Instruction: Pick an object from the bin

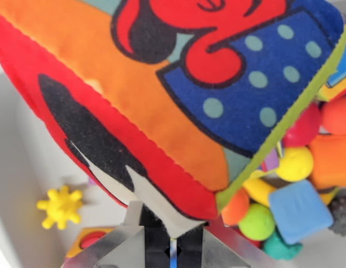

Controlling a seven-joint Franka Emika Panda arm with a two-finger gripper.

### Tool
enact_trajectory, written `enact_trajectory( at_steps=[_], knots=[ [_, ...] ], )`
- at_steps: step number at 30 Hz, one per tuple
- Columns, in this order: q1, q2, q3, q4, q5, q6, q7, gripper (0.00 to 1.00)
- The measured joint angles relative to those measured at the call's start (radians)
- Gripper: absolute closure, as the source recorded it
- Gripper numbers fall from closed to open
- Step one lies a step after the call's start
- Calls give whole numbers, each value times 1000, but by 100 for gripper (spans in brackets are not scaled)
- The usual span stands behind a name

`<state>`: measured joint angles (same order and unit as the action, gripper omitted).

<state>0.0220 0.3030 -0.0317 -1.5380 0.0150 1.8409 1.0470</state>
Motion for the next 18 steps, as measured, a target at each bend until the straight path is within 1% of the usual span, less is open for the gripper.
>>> enact_trajectory(
  at_steps=[9, 18],
  knots=[
    [0, -3, 0, 39, 0, -41, 0, 100],
    [0, -2, 0, 47, 0, -51, 1, 100]
  ],
)
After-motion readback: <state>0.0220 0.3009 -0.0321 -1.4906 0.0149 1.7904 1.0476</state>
